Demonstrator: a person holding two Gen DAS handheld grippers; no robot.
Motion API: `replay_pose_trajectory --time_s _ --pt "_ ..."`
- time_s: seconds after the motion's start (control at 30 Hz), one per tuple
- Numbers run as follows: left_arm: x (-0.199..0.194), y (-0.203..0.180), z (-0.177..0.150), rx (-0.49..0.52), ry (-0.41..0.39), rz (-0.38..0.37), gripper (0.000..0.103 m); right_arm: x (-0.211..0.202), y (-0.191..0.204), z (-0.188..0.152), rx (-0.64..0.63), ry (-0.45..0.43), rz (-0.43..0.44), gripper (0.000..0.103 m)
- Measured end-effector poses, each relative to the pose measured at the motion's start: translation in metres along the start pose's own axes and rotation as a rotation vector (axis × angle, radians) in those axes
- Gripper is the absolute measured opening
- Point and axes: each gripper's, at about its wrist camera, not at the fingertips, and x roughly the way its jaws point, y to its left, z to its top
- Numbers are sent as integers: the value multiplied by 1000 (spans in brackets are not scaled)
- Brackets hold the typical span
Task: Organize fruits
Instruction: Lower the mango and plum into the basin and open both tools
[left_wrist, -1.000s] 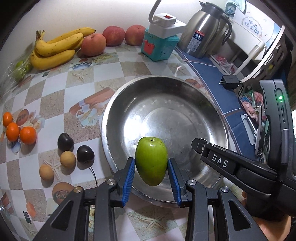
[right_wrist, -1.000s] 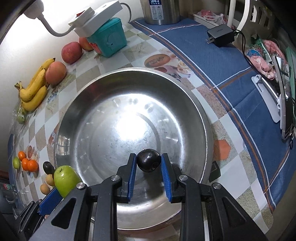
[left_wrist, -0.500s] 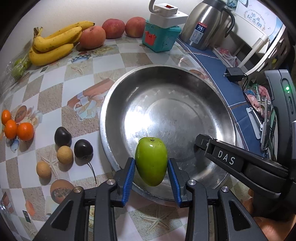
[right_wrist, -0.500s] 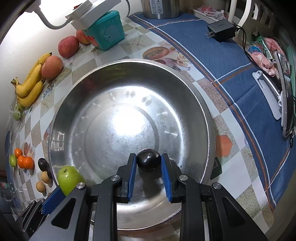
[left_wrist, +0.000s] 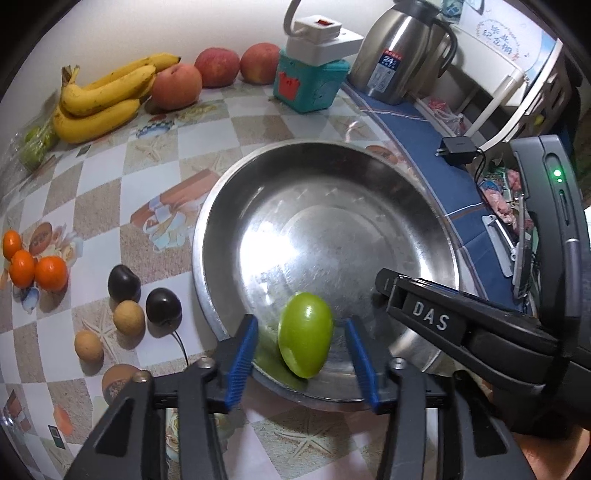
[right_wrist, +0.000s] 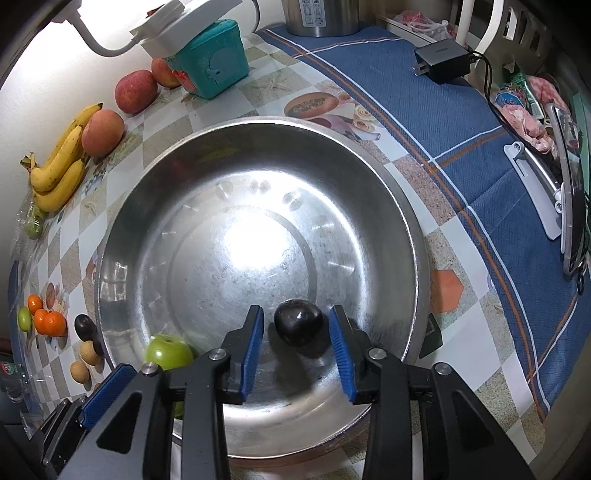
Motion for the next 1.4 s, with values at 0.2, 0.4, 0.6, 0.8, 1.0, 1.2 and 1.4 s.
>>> replay_pose_trajectory --time_s 0.2,0.4,0.6,0.8,1.0,1.2,1.4 --pt "-17 4 7 -20 -38 6 65 -17 3 5 5 -60 12 39" --pt "-29 33 13 -133 -37 94 70 -34 6 7 3 -116 24 39" --pt "-31 90 7 -348 28 254 70 -34 13 5 -27 -107 21 38" --pt "-44 123 0 -447 13 283 72 -38 25 0 -68 -109 26 38" --pt "-61 126 1 -471 -18 310 100 -39 36 -3 -110 -106 24 47" --pt "-54 129 0 -455 0 342 103 -35 40 -6 -134 -104 23 73" --pt "-50 129 -1 -446 11 361 103 -31 44 -7 -156 -96 21 82"
